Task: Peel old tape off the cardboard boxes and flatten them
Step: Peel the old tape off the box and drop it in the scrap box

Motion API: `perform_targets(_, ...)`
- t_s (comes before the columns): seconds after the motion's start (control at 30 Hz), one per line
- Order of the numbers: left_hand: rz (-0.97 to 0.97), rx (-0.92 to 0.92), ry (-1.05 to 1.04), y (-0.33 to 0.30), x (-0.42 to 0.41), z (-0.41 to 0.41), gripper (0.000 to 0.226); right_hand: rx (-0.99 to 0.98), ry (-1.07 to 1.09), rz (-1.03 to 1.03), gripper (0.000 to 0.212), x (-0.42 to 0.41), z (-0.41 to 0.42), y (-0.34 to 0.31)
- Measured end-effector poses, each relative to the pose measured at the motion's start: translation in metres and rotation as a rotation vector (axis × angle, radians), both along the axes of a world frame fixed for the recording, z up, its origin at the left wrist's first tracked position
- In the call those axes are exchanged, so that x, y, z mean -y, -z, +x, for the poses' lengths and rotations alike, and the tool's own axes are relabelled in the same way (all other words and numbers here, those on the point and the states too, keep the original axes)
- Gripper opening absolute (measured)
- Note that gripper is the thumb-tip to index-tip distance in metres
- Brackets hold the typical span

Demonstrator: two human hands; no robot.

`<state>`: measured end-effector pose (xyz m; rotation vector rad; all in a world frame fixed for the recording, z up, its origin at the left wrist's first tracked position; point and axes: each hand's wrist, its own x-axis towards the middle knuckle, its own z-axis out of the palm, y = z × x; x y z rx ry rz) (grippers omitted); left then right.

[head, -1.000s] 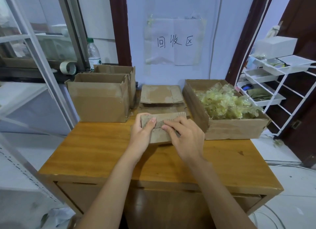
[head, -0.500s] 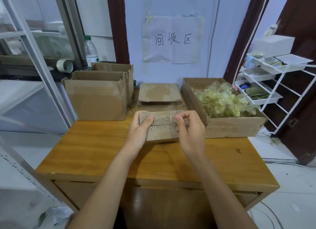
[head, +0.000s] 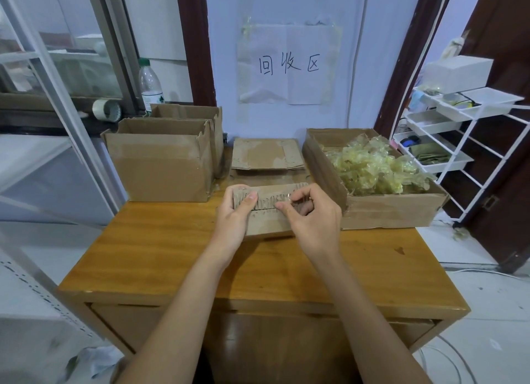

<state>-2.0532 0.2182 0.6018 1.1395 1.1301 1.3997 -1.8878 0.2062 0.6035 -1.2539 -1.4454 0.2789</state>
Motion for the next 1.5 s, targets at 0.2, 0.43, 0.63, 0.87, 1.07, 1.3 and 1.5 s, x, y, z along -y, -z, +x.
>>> perform_targets(0.2,0.009,0.006,0.001,0.002,0.000,0.001,0.017,0.121,0.026,0.081,0.029,-0.003,0.002,-0.002)
perform_targets(0.43,-0.011,0.018,0.008,0.002,0.000,0.000,0.015,0.252,0.111,0.208,0.032,-0.001,-0.001,0.001)
perform_targets(0.63,0.006,0.009,-0.004,0.003,-0.001,0.000,0.014,0.296,0.092,0.172,0.020,0.004,0.002,0.001)
perform_targets(0.87,-0.003,-0.003,-0.005,0.001,0.002,0.001,0.016,0.362,0.155,0.133,0.010,0.007,-0.004,-0.002)
perform_targets(1.07,-0.001,-0.004,-0.008,0.001,0.001,0.001,0.017,0.334,0.195,0.136,0.013,0.007,-0.002,-0.002)
perform_targets(1.3,-0.018,-0.001,0.000,0.001,0.001,0.000,0.018,0.079,0.201,0.088,0.012,0.011,0.003,-0.006)
perform_targets(1.5,0.039,-0.169,-0.005,-0.003,0.002,-0.004,0.018,-0.029,0.213,0.036,0.008,0.013,0.001,0.002)
